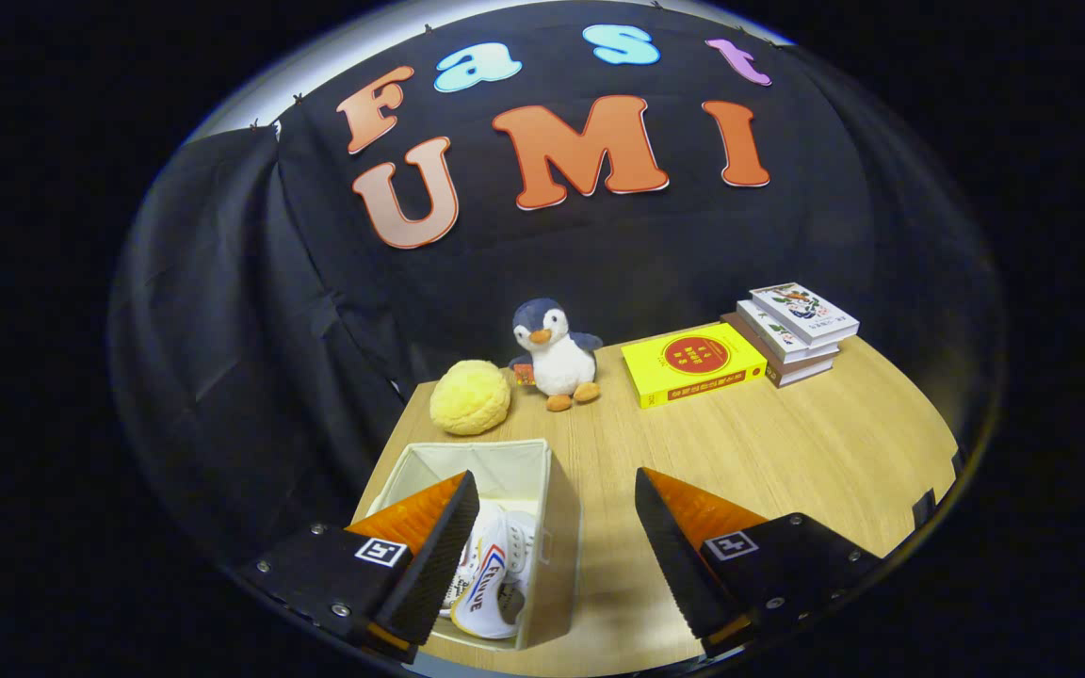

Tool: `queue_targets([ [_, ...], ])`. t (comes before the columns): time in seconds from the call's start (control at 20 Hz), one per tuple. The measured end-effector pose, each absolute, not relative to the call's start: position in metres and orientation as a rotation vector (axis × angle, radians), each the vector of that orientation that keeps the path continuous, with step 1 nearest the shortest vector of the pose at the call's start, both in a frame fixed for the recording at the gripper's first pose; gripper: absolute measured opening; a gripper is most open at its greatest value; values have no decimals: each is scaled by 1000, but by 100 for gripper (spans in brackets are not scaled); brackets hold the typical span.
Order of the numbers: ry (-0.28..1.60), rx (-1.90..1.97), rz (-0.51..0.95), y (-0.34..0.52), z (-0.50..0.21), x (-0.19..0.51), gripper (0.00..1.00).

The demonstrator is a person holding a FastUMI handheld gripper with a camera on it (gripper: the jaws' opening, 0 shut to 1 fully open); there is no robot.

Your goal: Open the storage box then place both shoes into the box .Put the left shoe in first, then the right shoe, with the right side of both shoes facing outward in a uniform manner.

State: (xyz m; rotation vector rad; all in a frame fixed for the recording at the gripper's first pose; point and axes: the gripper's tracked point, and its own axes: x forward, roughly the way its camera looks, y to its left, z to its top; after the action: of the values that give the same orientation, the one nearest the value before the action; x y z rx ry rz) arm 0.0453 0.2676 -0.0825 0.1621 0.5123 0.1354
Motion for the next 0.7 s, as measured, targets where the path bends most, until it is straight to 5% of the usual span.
queue_targets([
  [0.7,306,131,-87,44,-21,52,99],
])
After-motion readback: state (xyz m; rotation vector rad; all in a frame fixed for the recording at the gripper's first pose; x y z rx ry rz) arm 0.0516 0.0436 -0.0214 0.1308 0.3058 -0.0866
